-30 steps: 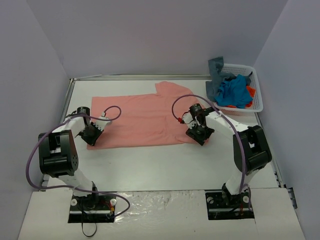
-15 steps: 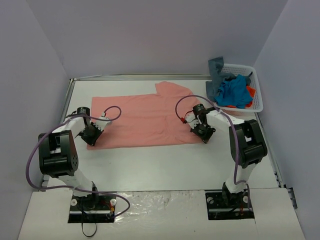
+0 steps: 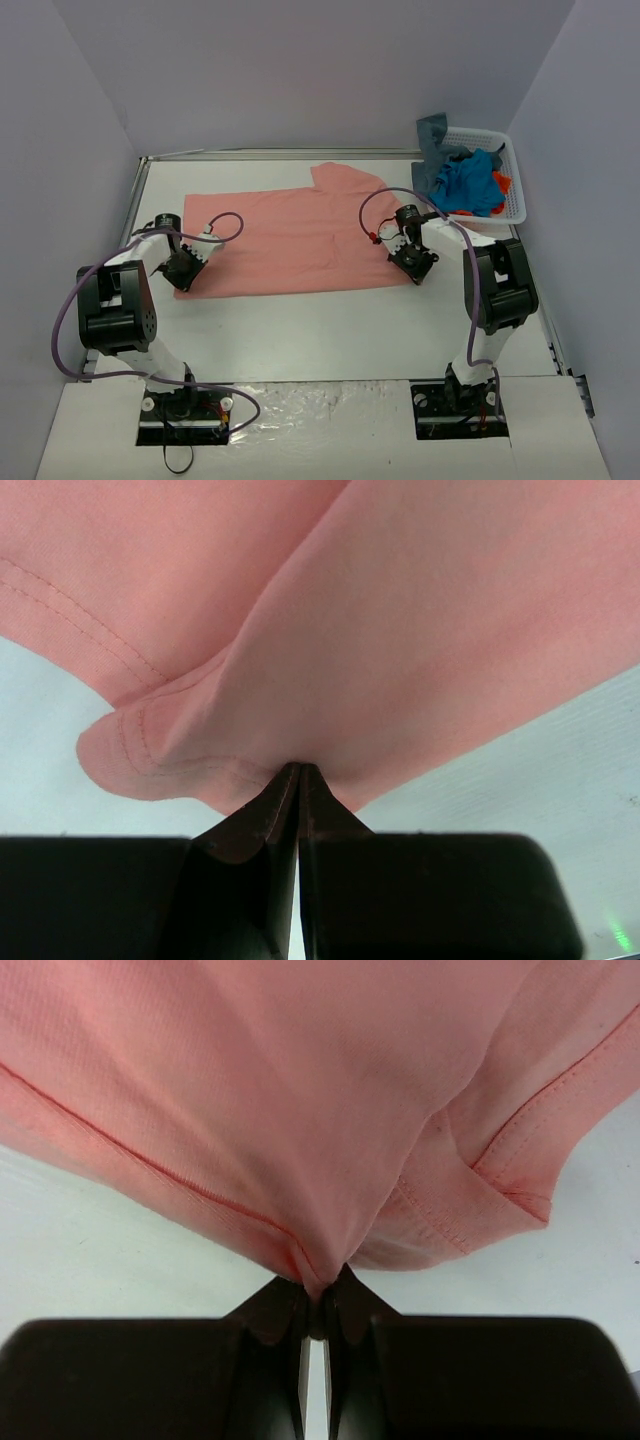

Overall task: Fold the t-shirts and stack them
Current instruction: Fold the flattened tshirt in 1/3 of the way

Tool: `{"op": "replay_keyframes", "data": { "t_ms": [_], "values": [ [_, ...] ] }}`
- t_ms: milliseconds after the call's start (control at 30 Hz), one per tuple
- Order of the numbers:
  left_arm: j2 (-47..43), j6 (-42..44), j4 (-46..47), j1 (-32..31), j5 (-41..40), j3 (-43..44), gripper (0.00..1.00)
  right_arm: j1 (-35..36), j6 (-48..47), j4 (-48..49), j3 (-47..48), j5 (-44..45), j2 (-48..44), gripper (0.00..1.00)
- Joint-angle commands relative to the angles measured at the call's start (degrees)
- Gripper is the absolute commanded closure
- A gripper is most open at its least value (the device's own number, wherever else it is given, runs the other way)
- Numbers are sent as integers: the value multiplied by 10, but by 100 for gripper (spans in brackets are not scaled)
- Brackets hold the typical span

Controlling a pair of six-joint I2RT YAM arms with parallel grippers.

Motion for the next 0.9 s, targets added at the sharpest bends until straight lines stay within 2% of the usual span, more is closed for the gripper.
{"op": "replay_keyframes", "data": {
  "t_ms": [0,533,867],
  "values": [
    [15,5,-32,-1,-1,-29,98,-13,-14,-32,7,10,17,100],
    [18,9,-37,-2,4,-45,98,-15,-15,-46,1,-32,24,100],
    [-7,47,-120,-2,7,-47,98,-13,-12,-94,-27,-48,-11,100]
  ]
}}
